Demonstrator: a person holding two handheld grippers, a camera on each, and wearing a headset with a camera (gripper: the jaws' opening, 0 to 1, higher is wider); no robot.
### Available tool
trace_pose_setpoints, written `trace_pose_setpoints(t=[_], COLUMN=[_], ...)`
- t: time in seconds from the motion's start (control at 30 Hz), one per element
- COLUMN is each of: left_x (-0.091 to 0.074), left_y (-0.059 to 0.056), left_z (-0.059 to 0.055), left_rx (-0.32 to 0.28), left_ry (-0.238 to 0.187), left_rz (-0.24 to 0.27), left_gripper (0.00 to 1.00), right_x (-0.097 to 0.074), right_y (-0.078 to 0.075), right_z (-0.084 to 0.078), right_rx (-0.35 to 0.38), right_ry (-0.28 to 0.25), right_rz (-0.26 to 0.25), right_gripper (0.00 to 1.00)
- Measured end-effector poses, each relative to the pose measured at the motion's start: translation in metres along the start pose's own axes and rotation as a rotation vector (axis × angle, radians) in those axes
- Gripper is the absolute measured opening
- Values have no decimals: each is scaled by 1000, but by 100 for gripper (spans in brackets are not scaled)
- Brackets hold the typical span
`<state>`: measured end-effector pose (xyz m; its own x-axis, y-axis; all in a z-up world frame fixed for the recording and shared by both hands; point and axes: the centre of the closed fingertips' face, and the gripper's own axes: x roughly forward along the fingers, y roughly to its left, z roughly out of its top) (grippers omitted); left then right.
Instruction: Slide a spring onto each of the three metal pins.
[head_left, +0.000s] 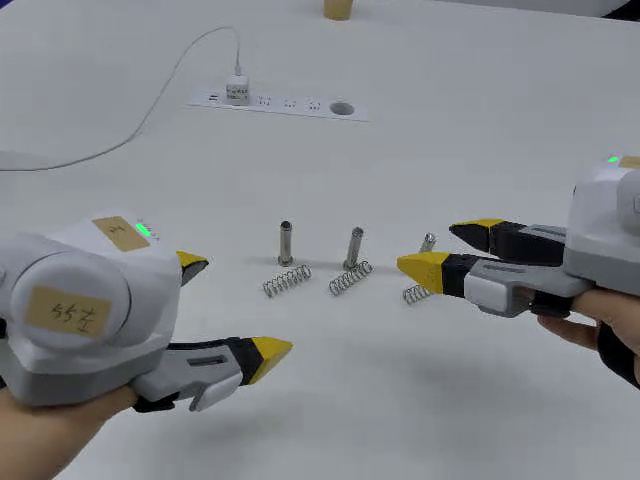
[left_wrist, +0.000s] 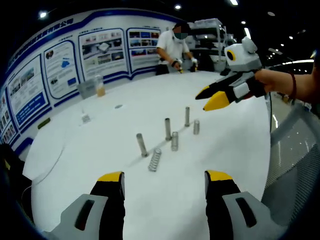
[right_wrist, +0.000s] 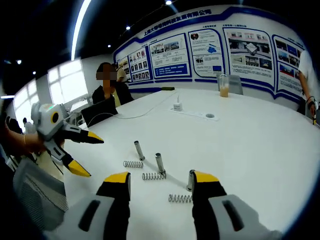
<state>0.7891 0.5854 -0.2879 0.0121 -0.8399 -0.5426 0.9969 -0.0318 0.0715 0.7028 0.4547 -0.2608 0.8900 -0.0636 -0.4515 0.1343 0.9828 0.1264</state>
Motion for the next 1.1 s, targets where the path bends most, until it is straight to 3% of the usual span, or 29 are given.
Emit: trace_pose_setpoints(t=[0.43,0.63,1.1], left_x=[27,38,58], left_y=[8,12,14], left_z=[-7,-6,-10], left_rx=[-2,22,50], left_ry=[-12,-12,3], left_rz=[-21,-33,-82], left_gripper=[57,53,38], right_x=[-8,-11,-16], right_y=[19,25,33], right_z=[-12,-17,-25], right_rx=[44,62,79], right_ry=[-64,-64,-54], right_rz=[63,91,104], right_gripper=[56,57,59])
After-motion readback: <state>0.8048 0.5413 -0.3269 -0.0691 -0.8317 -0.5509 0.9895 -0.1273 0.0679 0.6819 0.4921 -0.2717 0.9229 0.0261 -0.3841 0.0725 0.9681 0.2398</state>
